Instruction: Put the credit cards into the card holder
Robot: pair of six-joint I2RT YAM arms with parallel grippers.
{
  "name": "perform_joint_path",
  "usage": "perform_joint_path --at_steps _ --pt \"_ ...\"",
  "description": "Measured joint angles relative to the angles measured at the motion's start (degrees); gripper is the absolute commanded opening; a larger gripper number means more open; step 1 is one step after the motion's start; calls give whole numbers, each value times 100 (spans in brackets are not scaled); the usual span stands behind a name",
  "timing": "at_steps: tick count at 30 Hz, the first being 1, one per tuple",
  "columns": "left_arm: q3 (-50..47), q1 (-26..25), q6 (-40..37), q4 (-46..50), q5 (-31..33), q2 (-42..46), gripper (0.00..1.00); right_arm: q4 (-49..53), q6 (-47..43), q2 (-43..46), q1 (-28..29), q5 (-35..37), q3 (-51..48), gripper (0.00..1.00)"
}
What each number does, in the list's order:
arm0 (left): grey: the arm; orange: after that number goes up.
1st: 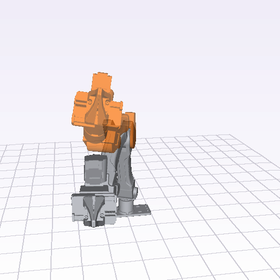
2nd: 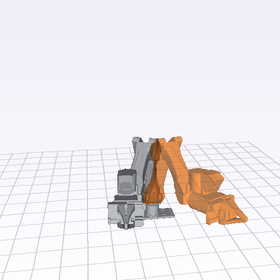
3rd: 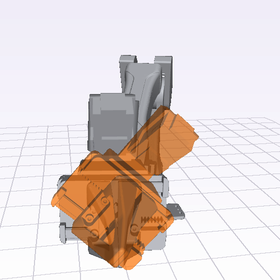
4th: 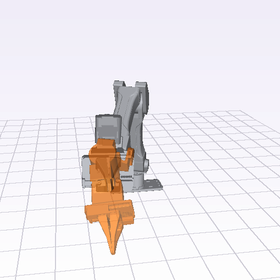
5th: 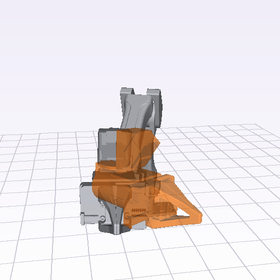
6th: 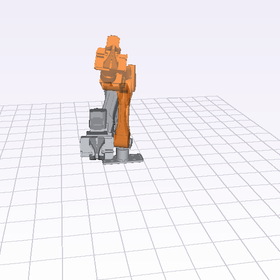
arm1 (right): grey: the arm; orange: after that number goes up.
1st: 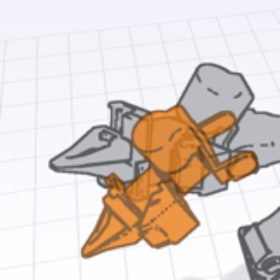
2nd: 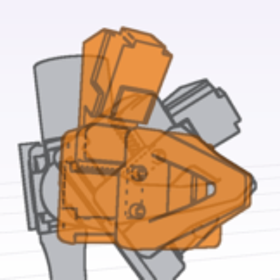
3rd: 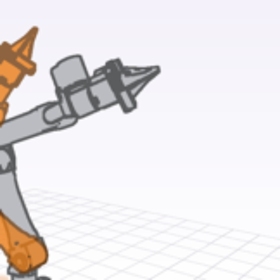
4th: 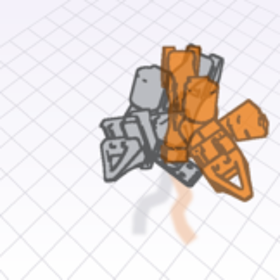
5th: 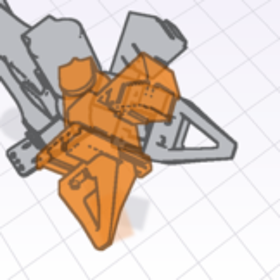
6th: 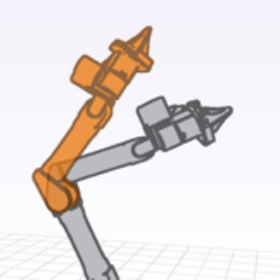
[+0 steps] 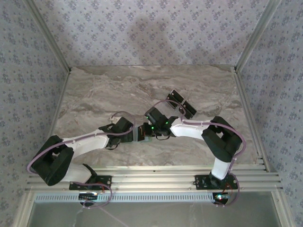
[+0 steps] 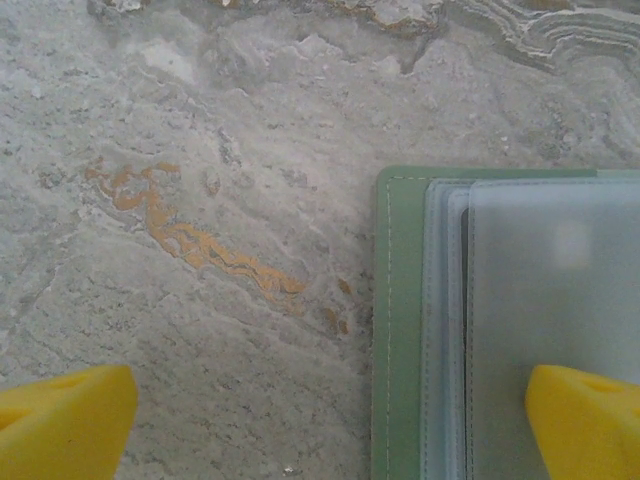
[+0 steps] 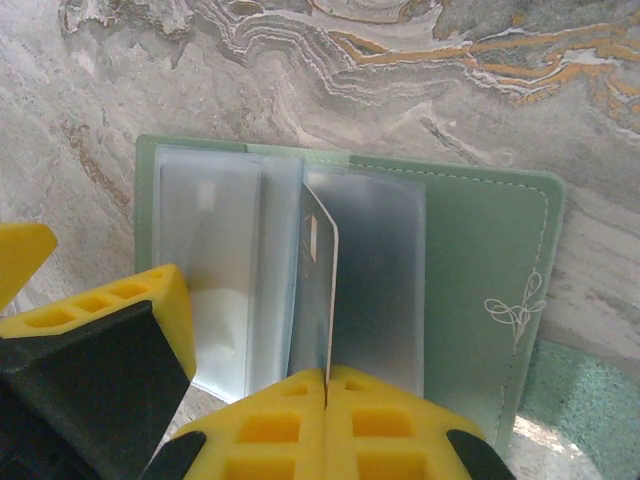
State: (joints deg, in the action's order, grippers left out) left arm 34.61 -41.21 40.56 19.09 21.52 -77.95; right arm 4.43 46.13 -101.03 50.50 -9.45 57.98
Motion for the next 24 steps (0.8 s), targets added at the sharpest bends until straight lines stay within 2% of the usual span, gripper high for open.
perform_joint_path --at_steps 14,24 --pt "-238 72 570 85 39 254 100 -138 66 0 -66 -55 -76 0" --pt "-286 72 717 96 39 297 100 -551 66 0 -227 -431 -138 0"
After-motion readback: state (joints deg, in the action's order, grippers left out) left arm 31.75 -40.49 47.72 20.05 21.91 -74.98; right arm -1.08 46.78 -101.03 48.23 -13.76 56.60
